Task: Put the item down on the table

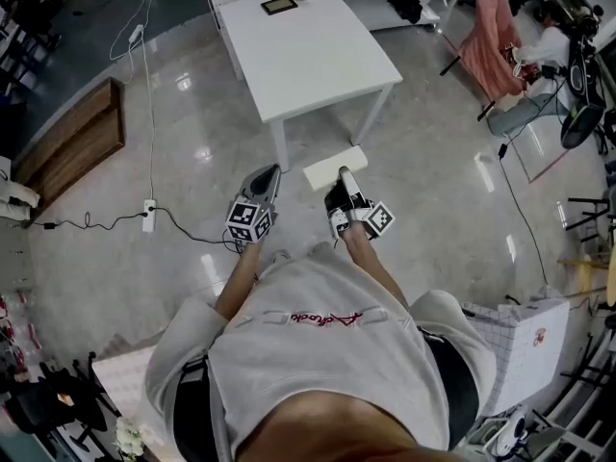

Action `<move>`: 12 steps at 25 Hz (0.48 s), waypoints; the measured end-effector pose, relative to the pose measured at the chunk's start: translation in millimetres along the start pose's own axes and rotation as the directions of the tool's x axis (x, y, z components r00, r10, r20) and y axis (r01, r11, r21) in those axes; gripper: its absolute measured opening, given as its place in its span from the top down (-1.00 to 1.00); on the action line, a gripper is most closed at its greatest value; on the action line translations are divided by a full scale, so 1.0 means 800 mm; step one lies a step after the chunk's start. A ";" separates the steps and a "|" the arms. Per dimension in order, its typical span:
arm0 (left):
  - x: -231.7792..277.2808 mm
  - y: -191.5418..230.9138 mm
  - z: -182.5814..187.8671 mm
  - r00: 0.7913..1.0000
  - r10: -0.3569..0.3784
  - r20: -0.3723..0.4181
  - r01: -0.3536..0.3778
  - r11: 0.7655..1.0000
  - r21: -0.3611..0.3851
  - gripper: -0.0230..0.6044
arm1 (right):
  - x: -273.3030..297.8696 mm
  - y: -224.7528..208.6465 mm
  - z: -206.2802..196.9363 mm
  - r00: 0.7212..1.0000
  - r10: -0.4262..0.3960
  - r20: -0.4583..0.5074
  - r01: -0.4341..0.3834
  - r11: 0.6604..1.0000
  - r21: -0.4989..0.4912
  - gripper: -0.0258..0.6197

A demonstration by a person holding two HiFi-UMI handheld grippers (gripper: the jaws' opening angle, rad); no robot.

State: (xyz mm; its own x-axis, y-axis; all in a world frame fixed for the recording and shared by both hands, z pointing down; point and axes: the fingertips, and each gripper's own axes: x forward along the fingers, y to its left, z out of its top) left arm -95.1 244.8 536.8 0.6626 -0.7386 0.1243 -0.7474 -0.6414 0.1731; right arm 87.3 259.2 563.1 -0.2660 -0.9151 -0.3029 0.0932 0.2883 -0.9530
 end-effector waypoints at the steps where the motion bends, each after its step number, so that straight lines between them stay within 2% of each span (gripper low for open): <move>1: 0.001 0.000 -0.001 1.000 0.001 -0.001 -0.001 1.000 0.000 0.90 | 0.001 -0.001 0.001 1.000 -0.001 0.001 0.001 1.000 0.006 0.44; 12: 0.019 -0.015 -0.010 1.000 0.016 -0.026 -0.016 1.000 -0.005 0.90 | -0.001 -0.013 0.025 1.000 -0.019 -0.005 0.019 1.000 0.025 0.44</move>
State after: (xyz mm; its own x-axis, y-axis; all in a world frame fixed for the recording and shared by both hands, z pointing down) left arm -75.6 242.6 544.6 0.6513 -0.7432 0.1529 -0.7580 -0.6282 0.1755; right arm 105.8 251.0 573.5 -0.2729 -0.9189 -0.2847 0.1119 0.2636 -0.9581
